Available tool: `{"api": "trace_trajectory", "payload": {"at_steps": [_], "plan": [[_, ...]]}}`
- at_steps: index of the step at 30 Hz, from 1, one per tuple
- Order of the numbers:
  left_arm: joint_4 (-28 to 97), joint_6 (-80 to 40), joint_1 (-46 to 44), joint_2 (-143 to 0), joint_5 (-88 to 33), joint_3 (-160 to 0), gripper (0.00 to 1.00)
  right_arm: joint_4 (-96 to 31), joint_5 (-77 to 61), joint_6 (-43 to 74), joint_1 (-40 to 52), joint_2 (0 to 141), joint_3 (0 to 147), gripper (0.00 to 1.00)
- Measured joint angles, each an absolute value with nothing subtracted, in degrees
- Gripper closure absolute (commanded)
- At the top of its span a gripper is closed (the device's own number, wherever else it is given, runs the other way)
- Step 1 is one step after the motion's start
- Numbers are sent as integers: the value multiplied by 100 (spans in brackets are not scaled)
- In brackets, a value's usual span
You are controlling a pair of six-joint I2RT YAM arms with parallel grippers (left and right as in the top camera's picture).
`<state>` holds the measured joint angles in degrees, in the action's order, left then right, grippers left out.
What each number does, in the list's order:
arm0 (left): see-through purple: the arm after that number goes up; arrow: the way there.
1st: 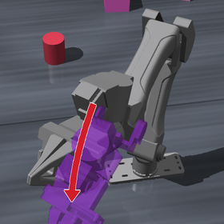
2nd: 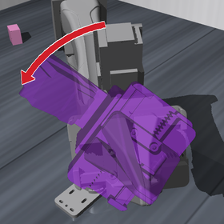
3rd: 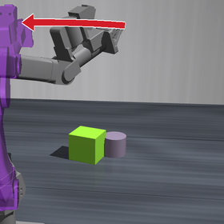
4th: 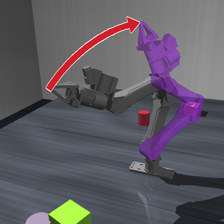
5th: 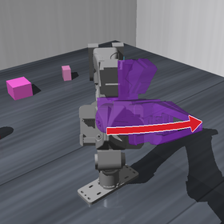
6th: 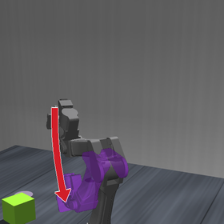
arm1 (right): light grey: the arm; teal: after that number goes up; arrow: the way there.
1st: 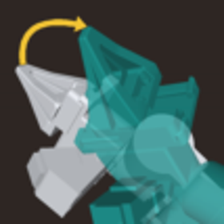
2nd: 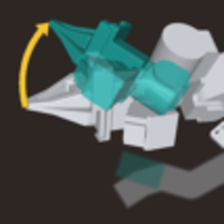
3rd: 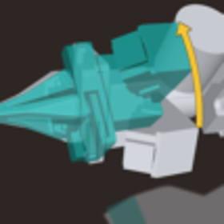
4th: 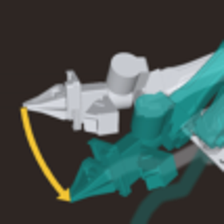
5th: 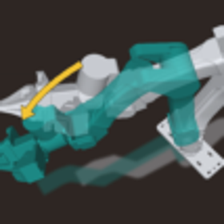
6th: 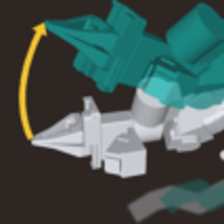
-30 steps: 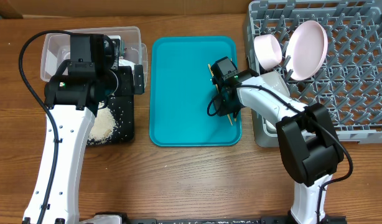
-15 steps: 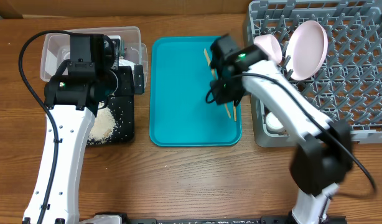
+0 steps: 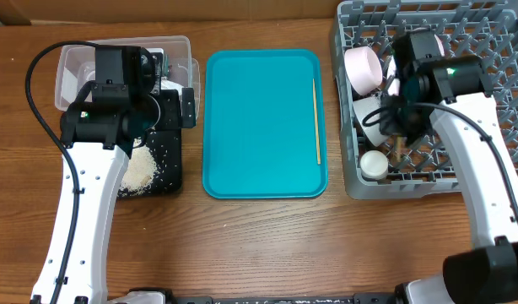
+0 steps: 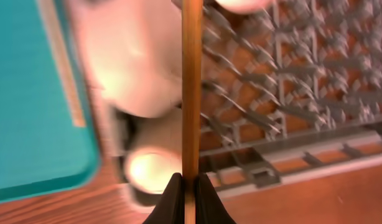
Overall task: Sort waste into correct bins and load items into the dishwasher
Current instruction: 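Carry the chopstick right and insert it upright in the rack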
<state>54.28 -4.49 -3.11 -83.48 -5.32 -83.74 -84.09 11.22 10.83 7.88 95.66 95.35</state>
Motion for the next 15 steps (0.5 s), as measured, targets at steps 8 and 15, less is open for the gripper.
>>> {"api": "trace_trajectory", "payload": {"at_steps": [8,15], "plan": [[5426,-449,-311,-8348,-532,-8374,0,-7885,1553,784,266,9607,8604,96],[5428,-449,-311,-8348,-532,-8374,0,-7452,1682,342,176,9607,8285,95]]}}
